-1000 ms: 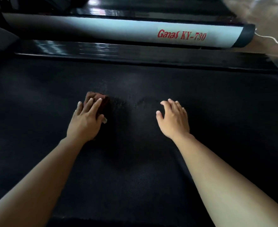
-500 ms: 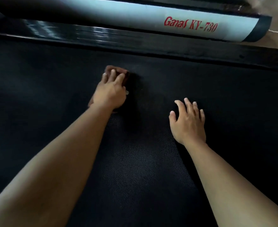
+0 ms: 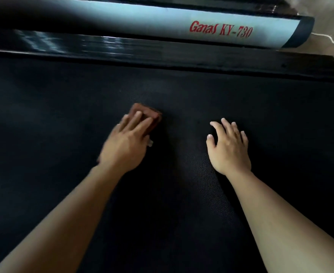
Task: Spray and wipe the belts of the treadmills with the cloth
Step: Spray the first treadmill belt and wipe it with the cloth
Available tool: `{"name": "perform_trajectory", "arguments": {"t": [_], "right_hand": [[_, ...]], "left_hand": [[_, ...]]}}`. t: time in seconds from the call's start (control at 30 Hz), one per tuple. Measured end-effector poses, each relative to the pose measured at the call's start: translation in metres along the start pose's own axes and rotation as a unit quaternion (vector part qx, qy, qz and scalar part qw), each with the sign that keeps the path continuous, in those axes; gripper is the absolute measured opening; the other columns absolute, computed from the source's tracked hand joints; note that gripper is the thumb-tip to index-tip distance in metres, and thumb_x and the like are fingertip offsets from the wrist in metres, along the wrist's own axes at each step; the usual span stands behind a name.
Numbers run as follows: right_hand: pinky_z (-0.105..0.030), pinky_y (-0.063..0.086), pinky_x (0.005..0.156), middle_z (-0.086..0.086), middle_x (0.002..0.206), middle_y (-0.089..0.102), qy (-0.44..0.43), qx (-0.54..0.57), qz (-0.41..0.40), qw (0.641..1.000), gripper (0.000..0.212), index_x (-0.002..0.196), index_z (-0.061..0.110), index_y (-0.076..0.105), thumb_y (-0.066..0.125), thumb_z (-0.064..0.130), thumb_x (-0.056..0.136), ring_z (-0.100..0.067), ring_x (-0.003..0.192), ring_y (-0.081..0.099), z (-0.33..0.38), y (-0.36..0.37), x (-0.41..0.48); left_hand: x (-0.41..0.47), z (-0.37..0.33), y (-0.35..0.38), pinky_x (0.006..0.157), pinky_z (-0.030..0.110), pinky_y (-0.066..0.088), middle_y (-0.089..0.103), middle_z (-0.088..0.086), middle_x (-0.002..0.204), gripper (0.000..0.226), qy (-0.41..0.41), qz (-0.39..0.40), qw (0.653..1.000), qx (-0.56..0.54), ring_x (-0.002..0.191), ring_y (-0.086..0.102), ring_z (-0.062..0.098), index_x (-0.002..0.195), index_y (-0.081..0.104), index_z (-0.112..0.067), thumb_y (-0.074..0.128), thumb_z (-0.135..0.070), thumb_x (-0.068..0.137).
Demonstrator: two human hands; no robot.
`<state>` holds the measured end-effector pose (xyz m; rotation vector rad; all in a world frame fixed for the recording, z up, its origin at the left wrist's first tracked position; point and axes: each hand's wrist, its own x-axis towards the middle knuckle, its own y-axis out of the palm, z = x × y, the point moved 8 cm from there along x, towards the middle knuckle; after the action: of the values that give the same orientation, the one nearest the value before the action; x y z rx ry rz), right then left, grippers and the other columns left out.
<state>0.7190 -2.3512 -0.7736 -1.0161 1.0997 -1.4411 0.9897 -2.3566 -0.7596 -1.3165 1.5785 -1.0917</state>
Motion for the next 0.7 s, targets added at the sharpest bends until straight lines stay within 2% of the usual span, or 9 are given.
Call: {"name": "perform_trajectory", "arguments": {"t": [0.13,0.3,0.4,0.53,0.7], "right_hand": [[-0.049,0.007,0.123,-0.001,0.163,0.022,-0.002,-0.004,-0.006,1.0,0.049,0.149,0.031,0.034,0.033,0.043,0.101,-0.025,0.152,0.011,0.0,0.0,0.001],[-0.049,0.008,0.123,0.0,0.163,0.022,-0.002,-0.01,-0.01,1.0,0.05,0.149,0.032,0.033,0.032,0.044,0.1,-0.024,0.152,0.01,0.0,0.001,0.001],[-0.048,0.006,0.123,0.001,0.164,0.019,-0.002,-0.01,-0.003,1.0,0.051,0.15,0.032,0.032,0.031,0.045,0.101,-0.023,0.153,0.008,0.0,0.001,0.001],[-0.048,0.005,0.123,0.001,0.164,0.018,-0.002,-0.012,-0.001,1.0,0.052,0.15,0.033,0.03,0.029,0.045,0.1,-0.022,0.153,0.007,0.001,0.001,0.0],[-0.047,0.004,0.124,0.001,0.164,0.019,0.002,-0.009,0.003,1.0,0.052,0.151,0.032,0.031,0.03,0.045,0.1,-0.021,0.153,0.007,0.001,0.0,0.001]], "left_hand": [[0.005,0.095,-0.033,0.125,0.042,0.013,0.022,0.007,0.166,0.056,-0.092,-0.078,0.993,-0.01,0.152,0.018,0.035,0.154,0.036,-0.028,0.052,-0.025,0.101],[0.075,0.159,-0.045,0.125,0.043,0.012,0.018,0.008,0.167,0.057,-0.152,-0.062,0.986,0.004,0.151,0.018,0.037,0.156,0.029,-0.028,0.045,-0.031,0.101],[0.116,0.144,-0.04,0.125,0.045,0.015,0.018,0.009,0.166,0.058,-0.141,-0.06,0.988,0.016,0.151,0.019,0.039,0.156,0.028,-0.028,0.044,-0.034,0.101],[0.144,0.084,-0.033,0.123,0.045,0.017,0.015,0.003,0.168,0.058,-0.121,-0.049,0.991,0.012,0.152,0.015,0.037,0.157,0.026,-0.032,0.042,-0.036,0.101],[0.142,-0.013,-0.009,0.124,0.047,0.016,0.007,-0.003,0.169,0.058,-0.007,0.001,1.0,0.011,0.154,0.008,0.032,0.157,0.021,-0.039,0.041,-0.037,0.103]]}}
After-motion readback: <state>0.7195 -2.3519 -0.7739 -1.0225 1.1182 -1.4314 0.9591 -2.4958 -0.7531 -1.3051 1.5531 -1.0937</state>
